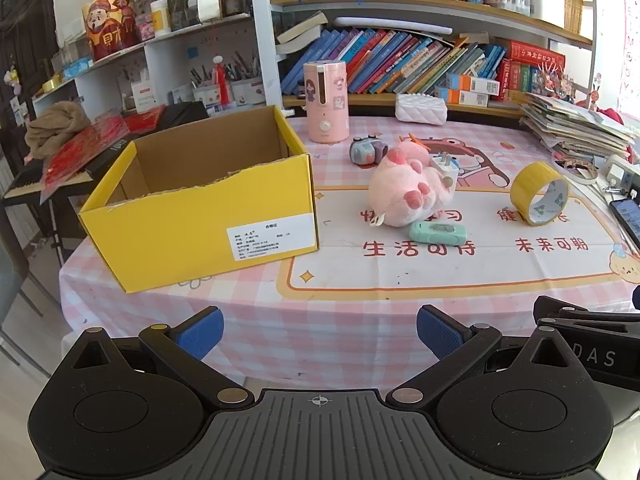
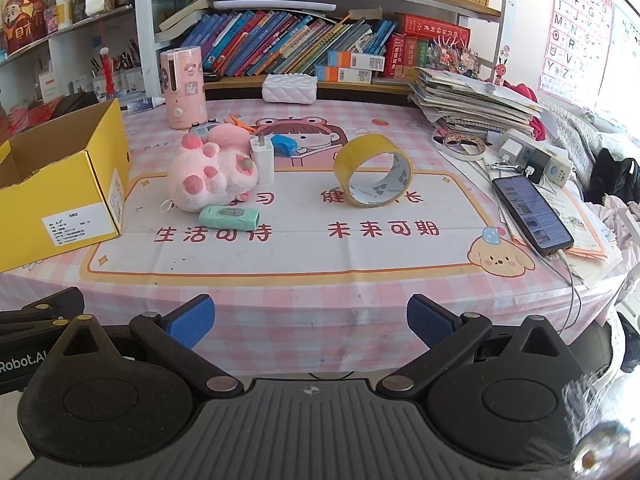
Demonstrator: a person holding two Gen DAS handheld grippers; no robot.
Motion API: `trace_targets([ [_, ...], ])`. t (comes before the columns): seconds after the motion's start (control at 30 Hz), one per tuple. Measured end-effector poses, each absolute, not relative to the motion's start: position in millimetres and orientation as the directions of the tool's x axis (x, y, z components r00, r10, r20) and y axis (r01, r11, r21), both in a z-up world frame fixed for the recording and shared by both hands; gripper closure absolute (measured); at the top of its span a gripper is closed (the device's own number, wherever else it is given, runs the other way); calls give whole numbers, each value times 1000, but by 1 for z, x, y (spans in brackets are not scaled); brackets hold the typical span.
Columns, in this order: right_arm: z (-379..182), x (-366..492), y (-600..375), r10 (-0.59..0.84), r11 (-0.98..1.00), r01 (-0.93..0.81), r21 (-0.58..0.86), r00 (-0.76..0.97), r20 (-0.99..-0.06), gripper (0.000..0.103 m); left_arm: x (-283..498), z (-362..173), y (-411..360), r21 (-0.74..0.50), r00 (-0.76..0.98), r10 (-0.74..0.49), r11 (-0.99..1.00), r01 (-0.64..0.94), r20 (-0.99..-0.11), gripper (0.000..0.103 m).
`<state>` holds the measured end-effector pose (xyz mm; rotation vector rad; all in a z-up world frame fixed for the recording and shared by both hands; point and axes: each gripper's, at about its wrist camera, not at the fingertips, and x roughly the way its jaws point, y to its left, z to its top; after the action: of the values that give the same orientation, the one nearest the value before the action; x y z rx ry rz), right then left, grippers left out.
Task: Organize objects
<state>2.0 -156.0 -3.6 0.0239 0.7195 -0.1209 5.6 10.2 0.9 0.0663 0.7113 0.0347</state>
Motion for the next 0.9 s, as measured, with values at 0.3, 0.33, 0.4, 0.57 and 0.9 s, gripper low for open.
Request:
trace_targets([
  [0.3,-3,1,-155,-99,993,112,-22,747,-657,0,3,3,15,68,764,56,998,-16,-643,0],
  [0.33,-3,1,-155,-99,993,112,-22,748,-657,0,3,3,15,67,765,56,998,-16,-642,0],
  [0.4,-3,1,-155,-98,994,111,-21,748,-657,0,2,3,15,68,765,56,998,-17,-642,0],
  [0.57,-3,1,-154,-98,994,110,-23,748,-657,0,1,4,15,68,767,59,998,-20,-639,0],
  [0.9,1,-4,-146,-105,994,104,-40,755,-647,1,0,5,17,67,765,60,997,-22,-641,0],
])
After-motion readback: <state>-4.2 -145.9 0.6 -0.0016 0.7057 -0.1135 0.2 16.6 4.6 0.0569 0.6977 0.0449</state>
